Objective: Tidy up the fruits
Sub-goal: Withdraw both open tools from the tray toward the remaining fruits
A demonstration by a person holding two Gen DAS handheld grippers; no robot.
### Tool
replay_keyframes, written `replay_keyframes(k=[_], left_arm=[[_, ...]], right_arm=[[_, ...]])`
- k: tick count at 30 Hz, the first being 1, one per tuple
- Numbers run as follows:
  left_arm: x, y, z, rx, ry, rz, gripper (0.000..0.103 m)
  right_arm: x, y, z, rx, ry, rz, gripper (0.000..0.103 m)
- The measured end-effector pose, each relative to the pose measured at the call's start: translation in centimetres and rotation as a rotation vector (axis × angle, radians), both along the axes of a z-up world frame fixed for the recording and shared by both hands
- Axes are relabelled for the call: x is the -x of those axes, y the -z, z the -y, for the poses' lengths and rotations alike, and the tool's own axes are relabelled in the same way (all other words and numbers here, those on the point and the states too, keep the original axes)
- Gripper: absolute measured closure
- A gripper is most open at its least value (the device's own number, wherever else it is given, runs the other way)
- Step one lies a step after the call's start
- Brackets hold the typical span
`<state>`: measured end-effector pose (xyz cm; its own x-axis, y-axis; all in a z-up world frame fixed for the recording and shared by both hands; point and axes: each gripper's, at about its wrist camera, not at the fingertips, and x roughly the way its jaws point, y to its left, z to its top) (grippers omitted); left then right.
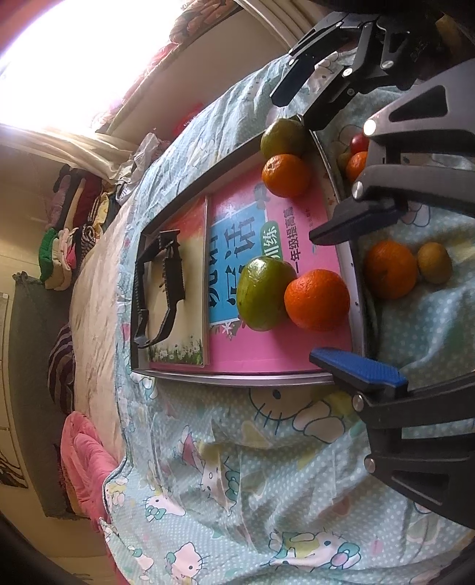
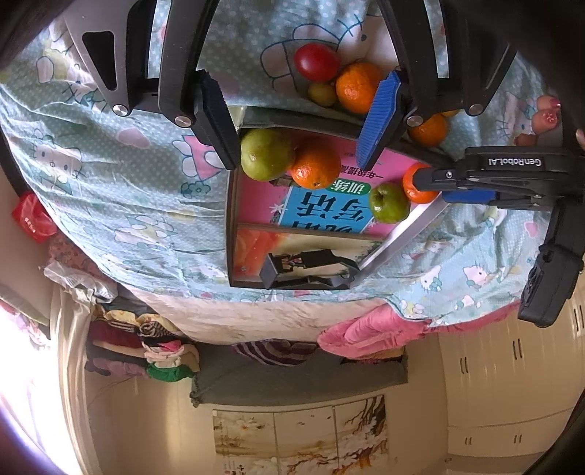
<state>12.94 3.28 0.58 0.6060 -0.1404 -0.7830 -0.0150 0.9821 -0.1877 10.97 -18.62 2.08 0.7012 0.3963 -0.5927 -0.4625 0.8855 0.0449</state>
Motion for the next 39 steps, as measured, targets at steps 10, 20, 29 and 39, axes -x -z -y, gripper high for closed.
replay_keyframes(k=[10, 20, 29, 39], left_arm=[[1.1, -1.3, -0.3, 0.018, -0.011, 0.028, 0.031], [2.3, -2.2, -0.4, 0.016, -0.015, 0.049, 0.027], [3.8, -3.0, -1.2, 0.019, -0.045, 0.068, 0.027], [5.1, -3.0, -1.2, 0.02, -0.037, 0.061, 0.027]], right_arm=[[0.6, -0.5, 0.6, -0.018, 0.011, 0.012, 0.032], [1.4, -1.1, 1.1, -0.023, 0.03, 0.032, 0.031], [2.2, -1.8, 1.9, -0.032, 0.049, 0.039, 0.031], [3.6, -1.7, 1.9, 0.0, 0.03, 0.021, 0.031]])
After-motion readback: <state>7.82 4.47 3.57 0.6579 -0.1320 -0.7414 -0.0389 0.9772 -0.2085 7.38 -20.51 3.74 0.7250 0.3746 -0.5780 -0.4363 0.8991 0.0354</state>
